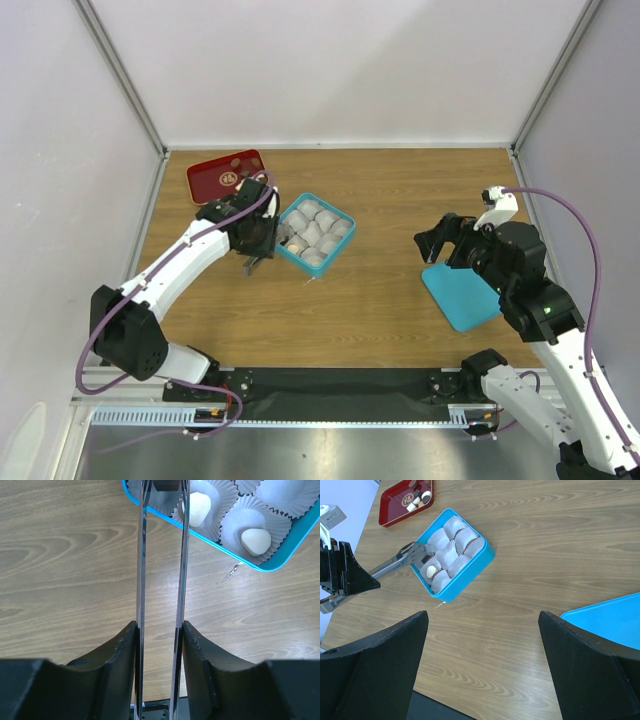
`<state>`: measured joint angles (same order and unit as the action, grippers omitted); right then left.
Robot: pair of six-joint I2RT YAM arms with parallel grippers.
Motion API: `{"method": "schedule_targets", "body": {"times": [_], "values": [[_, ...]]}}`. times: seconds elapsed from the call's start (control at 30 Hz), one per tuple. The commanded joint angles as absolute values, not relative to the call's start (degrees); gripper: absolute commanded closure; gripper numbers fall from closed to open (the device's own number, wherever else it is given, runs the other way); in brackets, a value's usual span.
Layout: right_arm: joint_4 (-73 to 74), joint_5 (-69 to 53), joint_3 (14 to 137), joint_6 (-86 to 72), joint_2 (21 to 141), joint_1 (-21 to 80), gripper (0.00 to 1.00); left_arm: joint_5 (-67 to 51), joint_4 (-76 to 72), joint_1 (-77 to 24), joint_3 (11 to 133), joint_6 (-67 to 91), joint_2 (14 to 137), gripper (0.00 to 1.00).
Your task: Pack the chocolate
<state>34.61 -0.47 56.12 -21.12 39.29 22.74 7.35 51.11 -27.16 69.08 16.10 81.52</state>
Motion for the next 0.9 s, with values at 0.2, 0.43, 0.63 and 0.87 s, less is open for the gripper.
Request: {"method": "schedule_targets", "body": {"times": [0.2, 0.43, 0.63, 0.87], "values": [[32.7, -0.35, 56.16, -20.92, 39.11, 22.59, 0.0, 9.93, 52.2, -27.6, 73.47, 16.88, 79.98, 0.54], [32.43, -0.35, 56.69, -21.18, 39.46, 22.41, 0.0, 13.62, 55.19, -27.07, 86.19, 15.65, 79.54, 0.53], [32.17, -0.53, 56.87, -21.71, 40.16, 22.59, 0.0, 13.53, 55.46, -19.87, 98.5, 13.37, 87.44, 0.53], [32.43, -0.09, 57.13, -21.53, 41.22, 22.5, 0.0, 12.31, 51.86, -8.98, 106.86, 10.9, 98.95, 0.51]]}}
